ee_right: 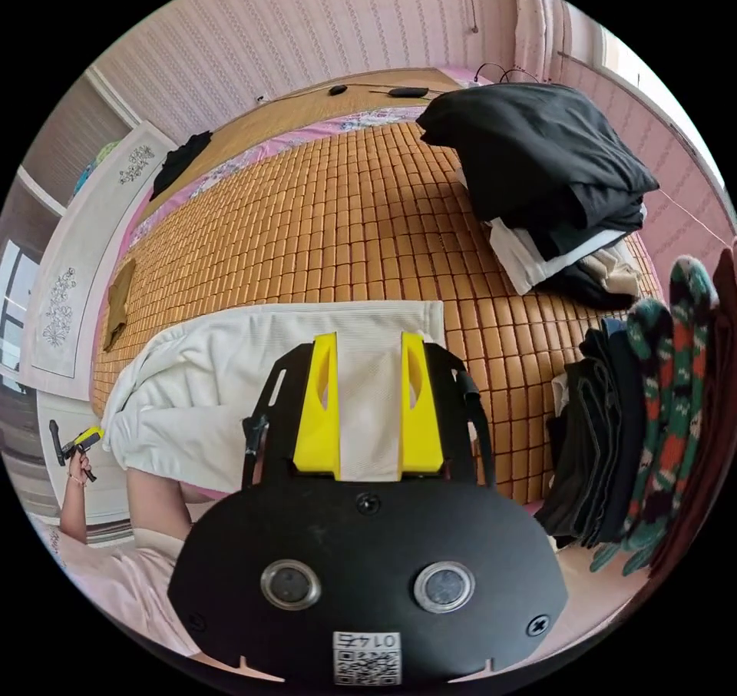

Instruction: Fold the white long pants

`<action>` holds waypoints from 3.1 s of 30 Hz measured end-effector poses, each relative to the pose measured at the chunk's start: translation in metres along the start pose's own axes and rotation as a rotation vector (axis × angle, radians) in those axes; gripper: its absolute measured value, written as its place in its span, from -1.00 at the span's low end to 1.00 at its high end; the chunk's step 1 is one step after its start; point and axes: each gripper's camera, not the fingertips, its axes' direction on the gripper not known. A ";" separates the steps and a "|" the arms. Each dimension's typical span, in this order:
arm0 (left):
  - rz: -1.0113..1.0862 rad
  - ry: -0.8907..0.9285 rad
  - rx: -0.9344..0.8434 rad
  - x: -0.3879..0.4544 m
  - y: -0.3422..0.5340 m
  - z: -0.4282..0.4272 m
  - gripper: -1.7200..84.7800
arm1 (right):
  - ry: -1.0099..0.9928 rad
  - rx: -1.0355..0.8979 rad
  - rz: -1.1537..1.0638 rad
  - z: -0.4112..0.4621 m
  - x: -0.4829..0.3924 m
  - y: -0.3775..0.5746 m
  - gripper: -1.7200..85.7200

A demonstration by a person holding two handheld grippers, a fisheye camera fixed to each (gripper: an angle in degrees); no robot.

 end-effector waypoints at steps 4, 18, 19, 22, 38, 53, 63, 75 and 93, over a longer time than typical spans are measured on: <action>0.045 -0.121 -0.102 0.030 -0.025 0.032 -0.60 | 0.126 -0.100 -0.042 0.031 -0.022 -0.037 -0.68; 0.184 -0.111 -0.134 0.090 -0.021 0.030 -0.68 | 0.189 -0.141 -0.093 0.050 -0.036 -0.031 -0.94; 0.169 -0.101 -0.145 0.088 -0.025 0.034 -0.70 | 0.192 -0.144 -0.096 0.049 -0.037 -0.030 -0.94; 0.148 -0.053 -0.076 0.082 -0.030 0.017 -0.87 | 0.182 -0.091 -0.105 0.026 -0.038 -0.024 -0.96; -0.014 -0.244 0.230 -0.030 -0.226 -0.137 -0.83 | 0.077 0.099 -0.182 -0.083 -0.046 -0.137 -0.94; -0.515 0.122 0.019 -0.130 -0.041 0.030 -0.64 | 0.079 -0.110 0.241 -0.003 0.067 0.066 -0.71; -0.615 0.158 -0.110 -0.160 -0.039 0.074 -0.63 | 0.115 -0.128 0.385 0.000 0.100 0.099 -0.76; -0.680 0.328 0.050 -0.207 -0.011 0.064 -0.87 | -0.232 0.010 0.217 -0.100 0.113 0.064 -0.91; -0.650 0.411 0.179 -0.240 0.057 0.043 -0.87 | -0.197 -0.173 0.405 0.000 0.159 0.137 -0.68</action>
